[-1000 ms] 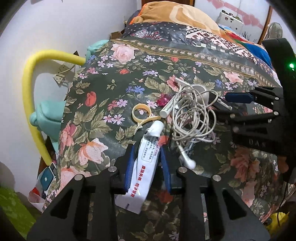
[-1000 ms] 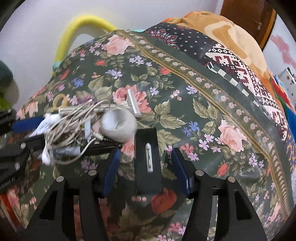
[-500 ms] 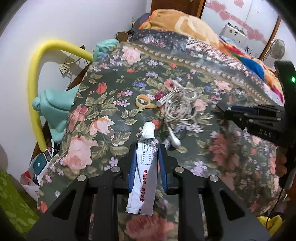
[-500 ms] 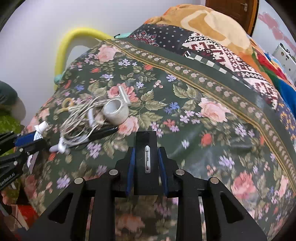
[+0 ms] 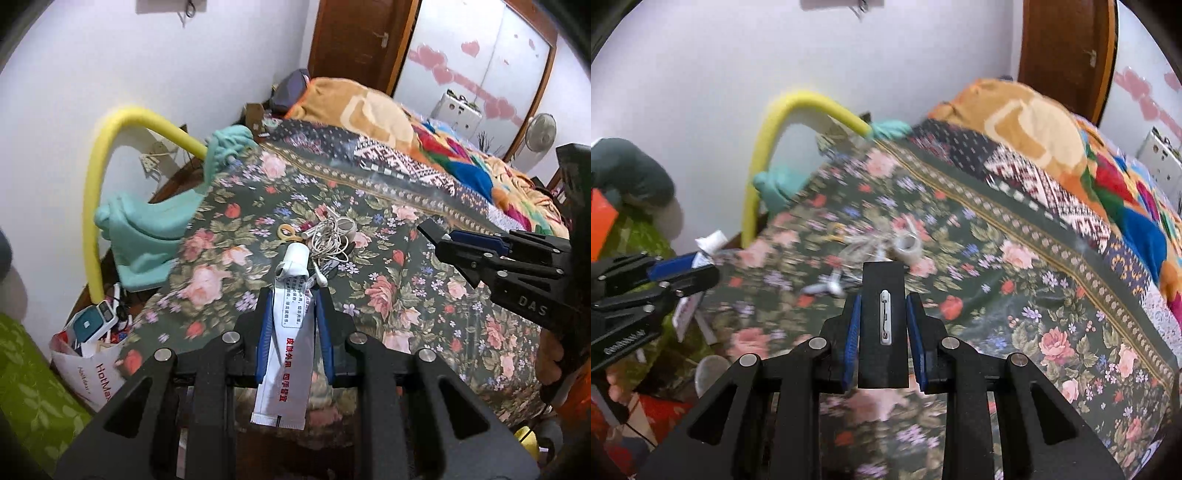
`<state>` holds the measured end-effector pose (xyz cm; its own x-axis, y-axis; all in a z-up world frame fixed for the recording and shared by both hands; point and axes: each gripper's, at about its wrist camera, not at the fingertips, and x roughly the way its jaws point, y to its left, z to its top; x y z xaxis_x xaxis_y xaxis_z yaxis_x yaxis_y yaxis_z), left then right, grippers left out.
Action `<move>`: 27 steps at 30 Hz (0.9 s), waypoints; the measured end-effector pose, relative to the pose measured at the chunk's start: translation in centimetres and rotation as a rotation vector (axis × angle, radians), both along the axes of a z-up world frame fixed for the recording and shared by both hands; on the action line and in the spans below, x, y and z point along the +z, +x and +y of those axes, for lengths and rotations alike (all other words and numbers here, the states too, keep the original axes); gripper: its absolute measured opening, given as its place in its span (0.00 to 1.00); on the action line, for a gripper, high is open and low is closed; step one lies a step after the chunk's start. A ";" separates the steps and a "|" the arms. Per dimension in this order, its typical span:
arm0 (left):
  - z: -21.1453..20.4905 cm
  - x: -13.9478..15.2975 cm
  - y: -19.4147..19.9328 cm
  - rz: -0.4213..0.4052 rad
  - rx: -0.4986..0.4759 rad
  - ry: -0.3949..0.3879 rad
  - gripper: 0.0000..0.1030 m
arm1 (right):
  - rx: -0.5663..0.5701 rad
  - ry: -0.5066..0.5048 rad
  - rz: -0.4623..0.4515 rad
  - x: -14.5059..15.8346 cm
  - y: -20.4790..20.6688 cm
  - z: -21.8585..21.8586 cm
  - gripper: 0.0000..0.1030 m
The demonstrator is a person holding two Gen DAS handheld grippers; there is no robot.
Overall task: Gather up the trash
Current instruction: 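Carry the toothpaste tube and USB stick with both tools over the bin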
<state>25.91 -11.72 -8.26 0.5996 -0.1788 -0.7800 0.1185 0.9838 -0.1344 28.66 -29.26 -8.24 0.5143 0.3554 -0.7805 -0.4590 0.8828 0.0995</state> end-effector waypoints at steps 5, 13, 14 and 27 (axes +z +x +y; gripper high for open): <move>1.7 1.8 -3.5 -0.034 0.037 0.007 0.22 | 0.039 0.029 -0.040 2.3 -3.2 2.4 0.22; 5.3 2.7 -9.2 -0.051 0.116 0.027 0.22 | 0.117 0.046 -0.062 4.0 -8.3 7.0 0.22; 6.0 2.8 -10.2 -0.055 0.130 0.032 0.22 | 0.128 0.047 -0.062 4.0 -8.8 7.6 0.22; 12.8 -0.4 -18.5 -0.003 0.267 0.033 0.22 | 0.289 0.036 -0.015 2.1 -15.3 16.5 0.22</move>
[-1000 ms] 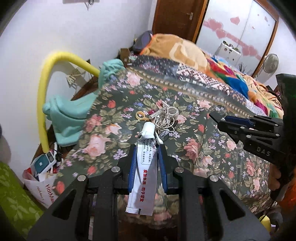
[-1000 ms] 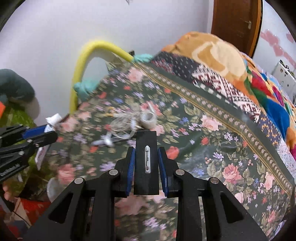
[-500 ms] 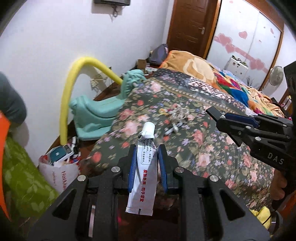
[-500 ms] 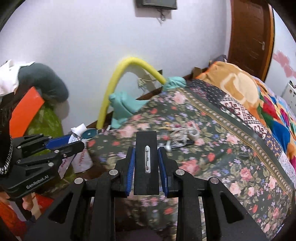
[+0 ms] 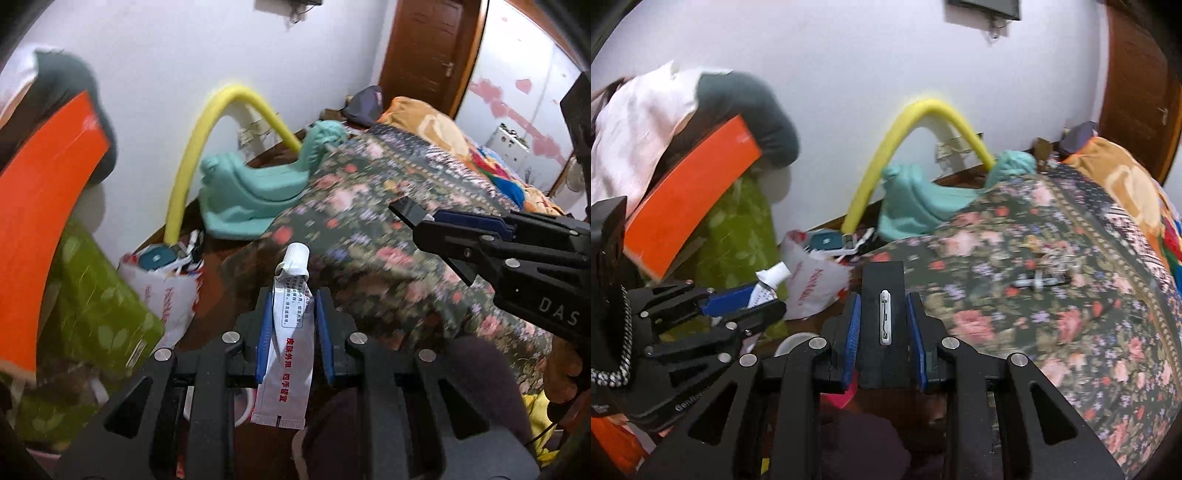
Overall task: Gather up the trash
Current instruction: 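Carry the toothpaste tube and USB stick with both tools over the bin, then open both tools to drop the tube and USB stick into the bin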
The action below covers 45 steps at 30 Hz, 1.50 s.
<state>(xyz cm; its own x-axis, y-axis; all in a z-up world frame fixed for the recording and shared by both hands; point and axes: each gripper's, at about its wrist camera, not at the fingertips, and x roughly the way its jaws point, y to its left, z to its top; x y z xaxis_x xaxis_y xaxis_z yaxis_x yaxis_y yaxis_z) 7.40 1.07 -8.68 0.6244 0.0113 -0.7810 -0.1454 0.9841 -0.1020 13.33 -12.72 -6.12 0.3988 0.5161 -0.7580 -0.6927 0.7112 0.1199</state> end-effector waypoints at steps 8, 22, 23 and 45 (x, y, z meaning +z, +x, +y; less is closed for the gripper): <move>4.1 -4.1 -3.8 0.081 0.096 -0.029 0.22 | 0.106 -0.060 0.053 -3.1 -3.3 5.5 0.22; 10.3 -14.6 -6.9 0.295 0.234 -0.152 0.22 | 0.215 -0.216 0.210 -11.1 -5.3 13.1 0.22; 10.9 -15.7 -6.9 0.315 0.251 -0.168 0.22 | 0.220 -0.229 0.224 -11.8 -5.3 13.6 0.22; 17.0 -26.4 -5.3 0.488 0.414 -0.286 0.22 | 0.188 -0.343 0.566 -23.0 -3.0 21.6 0.24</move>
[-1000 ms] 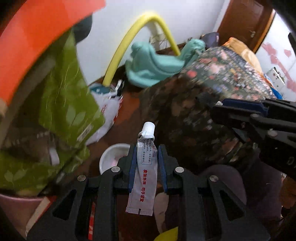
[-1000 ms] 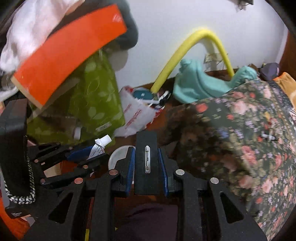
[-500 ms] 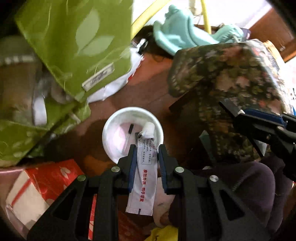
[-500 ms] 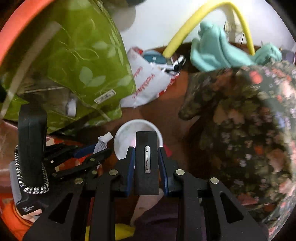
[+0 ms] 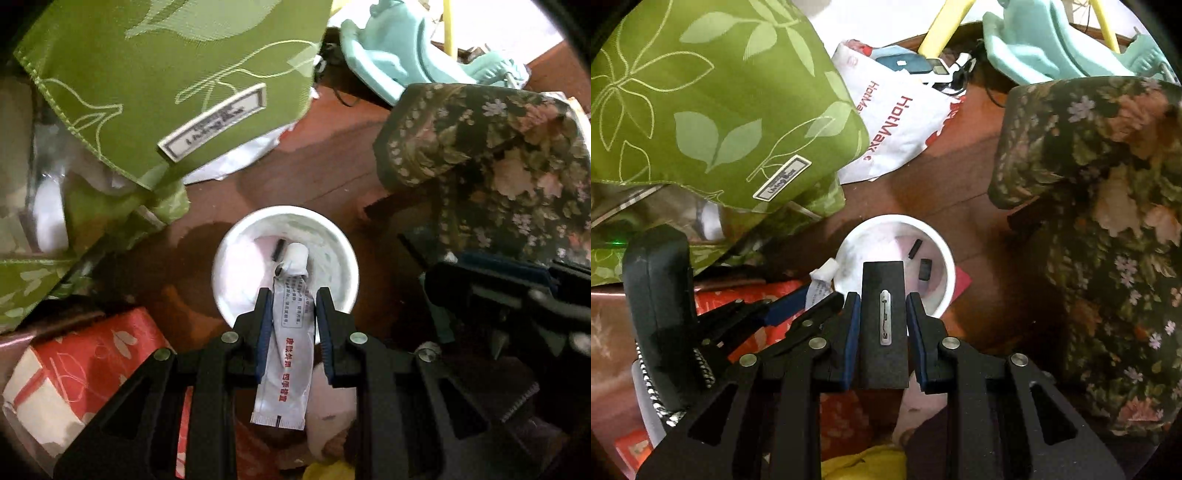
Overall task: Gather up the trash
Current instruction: 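Open both tools to drop the tube and USB stick into the bin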
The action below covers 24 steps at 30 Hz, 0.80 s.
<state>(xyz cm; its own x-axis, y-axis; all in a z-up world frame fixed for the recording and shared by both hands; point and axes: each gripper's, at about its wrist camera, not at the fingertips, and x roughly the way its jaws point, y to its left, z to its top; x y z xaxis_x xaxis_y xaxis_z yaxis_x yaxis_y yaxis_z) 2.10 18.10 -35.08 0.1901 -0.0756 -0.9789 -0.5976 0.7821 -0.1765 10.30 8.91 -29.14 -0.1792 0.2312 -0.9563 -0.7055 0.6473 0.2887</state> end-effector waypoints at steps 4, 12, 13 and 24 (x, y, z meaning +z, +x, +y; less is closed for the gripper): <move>0.5 -0.6 -0.2 0.019 0.015 -0.022 0.22 | -0.022 0.006 0.029 -0.1 0.2 0.0 0.36; 0.7 0.7 -0.7 -0.023 0.024 -0.041 0.24 | -0.020 0.036 0.012 1.7 0.6 -1.2 0.36; 0.7 0.9 -0.7 -0.028 0.024 -0.041 0.28 | -0.019 0.041 0.005 1.9 0.7 -1.2 0.36; -1.5 4.6 -0.1 -0.065 -0.021 0.039 0.36 | 0.008 0.108 -0.114 6.8 0.0 -3.9 0.36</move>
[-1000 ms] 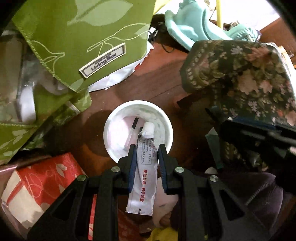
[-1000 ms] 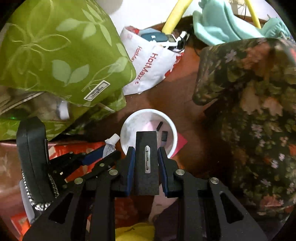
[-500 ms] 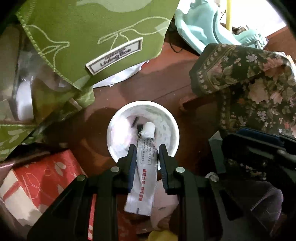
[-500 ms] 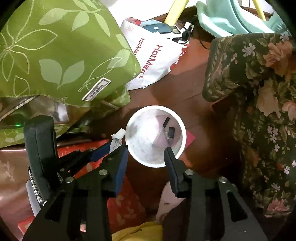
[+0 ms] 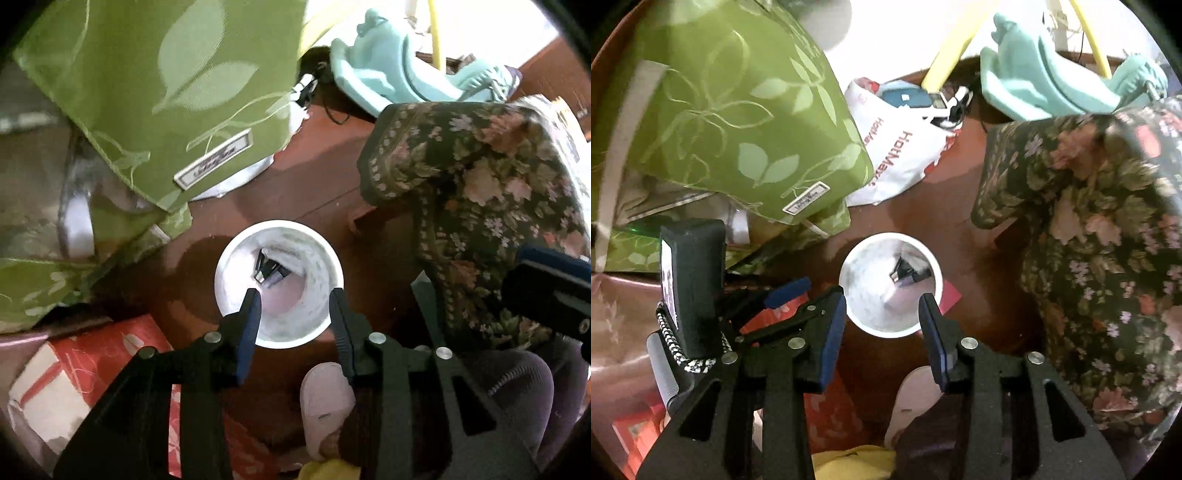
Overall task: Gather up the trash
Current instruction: 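Open both tools to drop the tube and USB stick into the bin, then move both open tools back to the remaining items on the bed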
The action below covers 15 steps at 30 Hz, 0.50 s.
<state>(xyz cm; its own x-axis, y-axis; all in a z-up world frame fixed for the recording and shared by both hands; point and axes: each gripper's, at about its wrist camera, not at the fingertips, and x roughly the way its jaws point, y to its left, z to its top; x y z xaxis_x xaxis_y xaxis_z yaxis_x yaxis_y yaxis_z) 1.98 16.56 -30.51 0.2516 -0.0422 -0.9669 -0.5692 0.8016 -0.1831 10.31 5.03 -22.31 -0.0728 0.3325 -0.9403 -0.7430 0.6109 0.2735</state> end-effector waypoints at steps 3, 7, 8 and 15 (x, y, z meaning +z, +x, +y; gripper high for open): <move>-1.3 1.7 0.2 -0.016 -0.044 0.038 0.36 | -0.002 0.029 -0.032 1.5 -0.1 -1.1 0.36; -3.3 4.6 0.7 -0.047 -0.110 0.112 0.36 | -0.018 0.066 -0.093 3.8 -0.3 -3.1 0.36; -4.1 5.7 0.9 -0.067 -0.127 0.131 0.36 | -0.029 0.077 -0.097 4.3 -0.3 -3.4 0.36; -8.7 11.8 1.8 -0.194 -0.210 0.244 0.36 | -0.112 0.177 -0.184 8.8 0.2 -8.7 0.36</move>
